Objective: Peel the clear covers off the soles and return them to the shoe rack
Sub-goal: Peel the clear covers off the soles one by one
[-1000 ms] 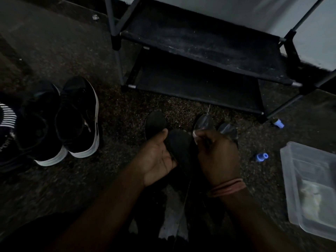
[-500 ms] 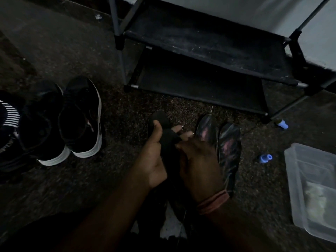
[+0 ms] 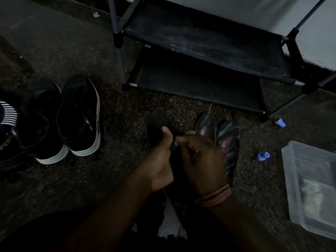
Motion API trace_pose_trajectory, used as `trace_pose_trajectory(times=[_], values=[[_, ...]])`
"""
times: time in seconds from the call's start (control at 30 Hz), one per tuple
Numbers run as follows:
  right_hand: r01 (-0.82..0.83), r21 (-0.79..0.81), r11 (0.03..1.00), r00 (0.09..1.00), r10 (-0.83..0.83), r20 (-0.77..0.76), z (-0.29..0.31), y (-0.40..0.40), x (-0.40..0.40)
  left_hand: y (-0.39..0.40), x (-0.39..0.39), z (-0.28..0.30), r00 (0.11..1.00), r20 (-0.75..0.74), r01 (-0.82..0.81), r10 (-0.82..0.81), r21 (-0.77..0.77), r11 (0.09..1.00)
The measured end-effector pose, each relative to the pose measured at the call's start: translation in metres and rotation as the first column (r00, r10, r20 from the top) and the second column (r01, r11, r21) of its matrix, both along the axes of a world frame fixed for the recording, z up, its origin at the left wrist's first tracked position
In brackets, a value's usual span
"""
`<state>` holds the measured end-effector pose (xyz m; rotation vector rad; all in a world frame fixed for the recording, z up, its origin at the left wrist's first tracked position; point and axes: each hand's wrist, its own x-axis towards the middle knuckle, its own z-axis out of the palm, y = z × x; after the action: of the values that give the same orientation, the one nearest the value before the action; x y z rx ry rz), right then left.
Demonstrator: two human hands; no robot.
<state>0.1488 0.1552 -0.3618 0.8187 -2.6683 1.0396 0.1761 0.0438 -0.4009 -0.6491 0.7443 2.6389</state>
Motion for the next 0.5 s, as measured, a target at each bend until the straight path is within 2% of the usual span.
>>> trace_pose_trajectory(times=[0.07, 0.13, 0.27, 0.33, 0.4, 0.5], values=[[-0.05, -0.031, 0.998, 0.997, 0.052, 0.06, 0.002, -0.008, 0.01, -0.005, -0.001, -0.003, 1.0, -0.005, -0.024, 0.024, -0.017, 1.0], [-0.059, -0.058, 0.997, 0.996, 0.062, 0.058, 0.001, -0.005, 0.006, -0.002, 0.0, -0.004, 1.0, 0.0, -0.016, 0.016, -0.014, 1.0], [0.067, -0.016, 0.998, 0.998, -0.067, -0.007, 0.0, 0.008, -0.012, 0.021, 0.008, -0.001, 0.997, 0.03, 0.079, -0.077, -0.052, 0.996], [0.054, -0.016, 0.998, 0.998, -0.055, -0.009, 0.003, 0.005, -0.008, 0.02, 0.007, 0.0, 0.993, 0.073, 0.097, -0.091, -0.087, 0.991], [0.011, -0.048, 0.999, 0.995, -0.006, 0.103, 0.004, -0.001, 0.001, 0.005, 0.002, 0.0, 0.995, 0.092, 0.035, -0.026, -0.092, 0.995], [-0.12, -0.037, 0.992, 0.955, 0.126, 0.268, 0.004, -0.01, 0.01, -0.02, -0.01, -0.005, 0.982, 0.097, -0.157, 0.162, -0.052, 0.986]])
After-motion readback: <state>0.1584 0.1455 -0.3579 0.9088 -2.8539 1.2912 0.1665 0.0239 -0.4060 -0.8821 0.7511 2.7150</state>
